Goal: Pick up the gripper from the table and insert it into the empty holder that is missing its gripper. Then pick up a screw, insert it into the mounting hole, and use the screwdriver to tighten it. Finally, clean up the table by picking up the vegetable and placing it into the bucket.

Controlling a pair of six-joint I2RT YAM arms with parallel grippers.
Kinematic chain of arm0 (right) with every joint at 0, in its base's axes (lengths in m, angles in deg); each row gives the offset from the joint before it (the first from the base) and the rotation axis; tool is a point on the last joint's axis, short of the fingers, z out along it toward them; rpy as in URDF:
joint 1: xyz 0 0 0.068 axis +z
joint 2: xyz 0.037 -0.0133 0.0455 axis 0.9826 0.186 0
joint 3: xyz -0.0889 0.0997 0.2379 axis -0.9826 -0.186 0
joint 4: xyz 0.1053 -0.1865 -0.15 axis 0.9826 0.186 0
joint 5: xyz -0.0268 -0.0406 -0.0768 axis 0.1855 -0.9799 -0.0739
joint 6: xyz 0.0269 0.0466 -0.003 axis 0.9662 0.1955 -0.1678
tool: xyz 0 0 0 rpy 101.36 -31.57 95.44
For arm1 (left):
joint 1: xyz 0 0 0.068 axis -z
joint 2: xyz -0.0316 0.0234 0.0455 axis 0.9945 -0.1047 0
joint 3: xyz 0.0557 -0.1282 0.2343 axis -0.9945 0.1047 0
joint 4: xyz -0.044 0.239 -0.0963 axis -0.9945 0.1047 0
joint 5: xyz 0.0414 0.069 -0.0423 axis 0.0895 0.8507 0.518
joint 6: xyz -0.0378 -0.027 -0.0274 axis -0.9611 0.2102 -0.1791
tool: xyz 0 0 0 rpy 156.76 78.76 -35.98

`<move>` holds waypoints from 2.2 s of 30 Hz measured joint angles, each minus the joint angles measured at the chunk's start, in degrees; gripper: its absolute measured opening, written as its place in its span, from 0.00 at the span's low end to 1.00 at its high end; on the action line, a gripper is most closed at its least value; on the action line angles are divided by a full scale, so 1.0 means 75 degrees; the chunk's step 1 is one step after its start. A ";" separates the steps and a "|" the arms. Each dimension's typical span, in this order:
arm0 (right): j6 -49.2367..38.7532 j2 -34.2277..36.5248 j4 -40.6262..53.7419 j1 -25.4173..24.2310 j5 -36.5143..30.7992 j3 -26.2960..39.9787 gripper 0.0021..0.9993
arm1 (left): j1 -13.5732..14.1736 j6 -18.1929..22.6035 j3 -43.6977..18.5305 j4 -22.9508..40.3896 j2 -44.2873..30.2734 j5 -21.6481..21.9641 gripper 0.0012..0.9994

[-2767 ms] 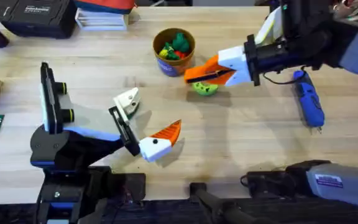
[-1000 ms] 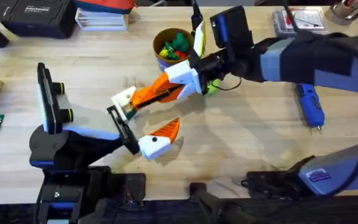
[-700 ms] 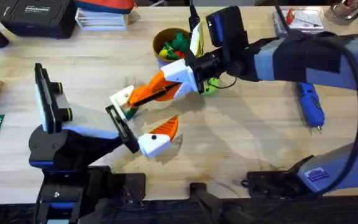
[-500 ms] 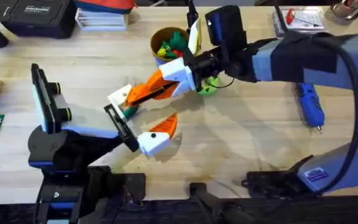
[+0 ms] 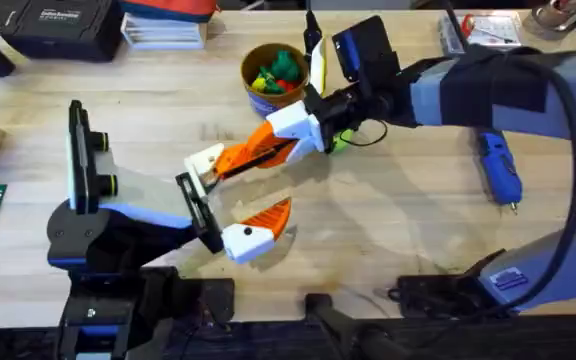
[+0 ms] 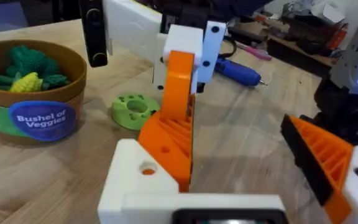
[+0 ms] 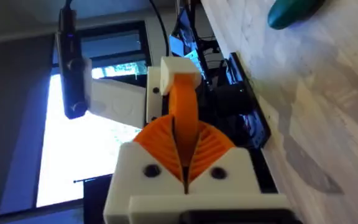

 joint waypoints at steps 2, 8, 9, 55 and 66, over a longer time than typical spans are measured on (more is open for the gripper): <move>-0.0075 0.0002 0.0030 0.0004 -0.0001 0.0000 0.01 | -0.0016 -0.0006 0.0000 0.0009 0.0000 -0.0079 0.99; -0.0088 0.0000 0.0029 0.0061 -0.0035 0.0000 0.01 | -0.0087 -0.0018 0.0000 0.0029 0.0000 -0.0201 0.99; -0.0069 0.0002 0.0030 0.0061 -0.0038 0.0000 0.01 | -0.0093 -0.0024 0.0000 0.0032 0.0000 -0.0210 0.99; 0.1261 -0.0058 -0.0673 0.1101 -0.2701 0.0679 0.00 | -0.0286 -0.0154 0.0000 0.0038 0.0000 0.0553 0.99; 0.1250 -0.0114 -0.0604 0.1274 -0.3130 0.0720 0.00 | -0.0315 -0.0241 0.0000 0.0032 -0.0015 0.0603 0.99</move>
